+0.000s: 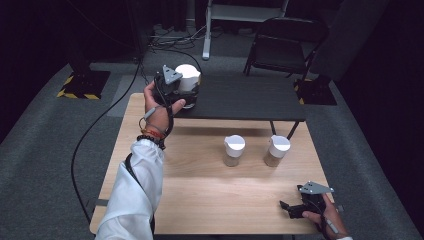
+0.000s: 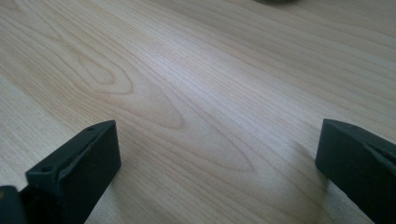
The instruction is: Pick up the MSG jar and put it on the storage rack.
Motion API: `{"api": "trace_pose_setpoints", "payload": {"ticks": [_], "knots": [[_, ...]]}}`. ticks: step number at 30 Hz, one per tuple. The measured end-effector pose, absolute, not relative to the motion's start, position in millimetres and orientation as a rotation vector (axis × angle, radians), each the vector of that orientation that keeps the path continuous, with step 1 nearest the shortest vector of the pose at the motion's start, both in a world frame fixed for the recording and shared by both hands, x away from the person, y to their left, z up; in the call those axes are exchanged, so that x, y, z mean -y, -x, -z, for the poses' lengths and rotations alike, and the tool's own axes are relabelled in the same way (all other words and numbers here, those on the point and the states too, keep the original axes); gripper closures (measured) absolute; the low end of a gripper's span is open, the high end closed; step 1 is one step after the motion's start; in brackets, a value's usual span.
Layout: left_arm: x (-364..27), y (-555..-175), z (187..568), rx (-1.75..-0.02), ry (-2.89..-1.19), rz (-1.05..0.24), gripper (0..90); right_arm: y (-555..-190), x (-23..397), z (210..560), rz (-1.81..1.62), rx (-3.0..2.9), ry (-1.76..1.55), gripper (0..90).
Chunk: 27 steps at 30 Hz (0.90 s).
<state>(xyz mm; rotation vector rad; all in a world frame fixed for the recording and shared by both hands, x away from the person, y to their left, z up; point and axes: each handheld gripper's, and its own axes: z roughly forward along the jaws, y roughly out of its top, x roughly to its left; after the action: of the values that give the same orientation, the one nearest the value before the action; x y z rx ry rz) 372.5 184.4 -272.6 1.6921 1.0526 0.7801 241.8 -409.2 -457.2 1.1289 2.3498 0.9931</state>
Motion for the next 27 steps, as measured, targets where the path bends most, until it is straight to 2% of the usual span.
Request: {"api": "trace_pose_setpoints", "payload": {"ticks": [2, 4, 10, 27], "knots": [[-183, -373, 272, -1.060, -1.704, -0.787, 17.5, -242, 409, 457, -0.993, -2.350, -1.129, 0.0], [-179, -371, 274, -1.068, -1.703, -0.806, 10.6, -242, 409, 457, -0.993, -2.350, -1.129, 0.0], [-175, -371, 274, -1.093, -1.701, -0.822, 2.6, -242, 409, 457, -0.993, -2.350, -1.129, 0.0], [-175, -362, 273, -1.106, -1.673, -0.860, 0.7, -242, 409, 457, -0.993, -2.350, -1.129, 0.0]]}}
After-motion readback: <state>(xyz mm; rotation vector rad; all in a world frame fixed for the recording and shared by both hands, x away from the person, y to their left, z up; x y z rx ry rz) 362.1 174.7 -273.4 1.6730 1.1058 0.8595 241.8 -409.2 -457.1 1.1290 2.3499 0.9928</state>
